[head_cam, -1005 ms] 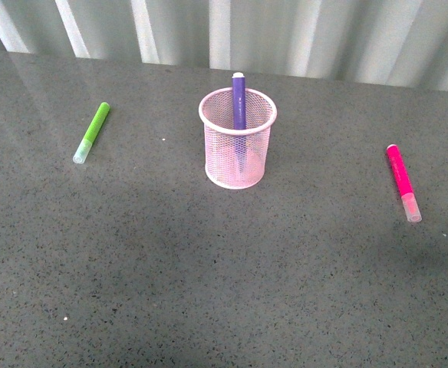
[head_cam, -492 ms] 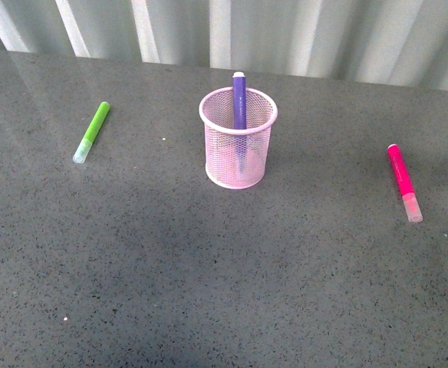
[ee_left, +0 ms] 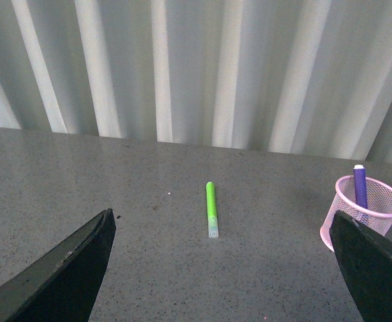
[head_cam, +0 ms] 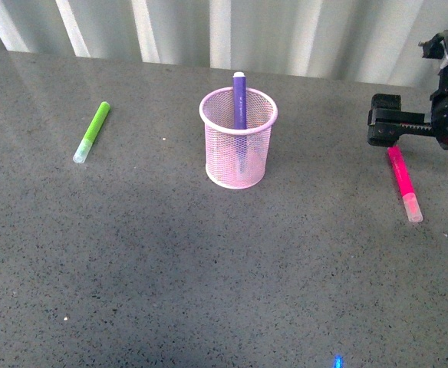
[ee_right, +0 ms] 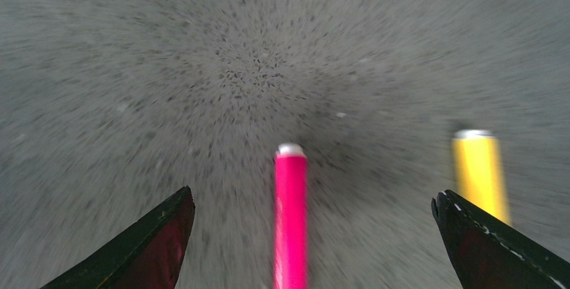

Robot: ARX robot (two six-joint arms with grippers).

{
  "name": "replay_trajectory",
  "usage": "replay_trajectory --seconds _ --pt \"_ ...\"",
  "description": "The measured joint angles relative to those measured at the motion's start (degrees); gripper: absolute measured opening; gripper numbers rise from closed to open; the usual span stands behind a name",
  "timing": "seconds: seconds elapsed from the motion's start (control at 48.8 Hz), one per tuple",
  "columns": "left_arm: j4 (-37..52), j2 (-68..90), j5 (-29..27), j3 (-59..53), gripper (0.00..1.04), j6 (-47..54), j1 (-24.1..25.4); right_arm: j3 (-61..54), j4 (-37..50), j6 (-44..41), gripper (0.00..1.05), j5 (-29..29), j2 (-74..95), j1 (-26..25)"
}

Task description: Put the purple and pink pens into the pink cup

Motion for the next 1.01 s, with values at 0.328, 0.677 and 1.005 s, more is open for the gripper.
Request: replay_trajectory --seconds 0.328,0.677,1.005 --pt "0.0 0.0 0.0 0.0 0.98 0.0 0.0 1.0 0.8 2.3 0.98 -0.3 5.0 0.7" --pt "0.0 0.0 0.0 0.0 0.98 0.0 0.0 1.5 1.2 3.6 0.83 -0.8 5.9 0.8" --pt "0.0 0.0 0.0 0.0 0.98 0.0 0.0 0.0 3.0 4.5 0.27 -1.6 5.6 1.0"
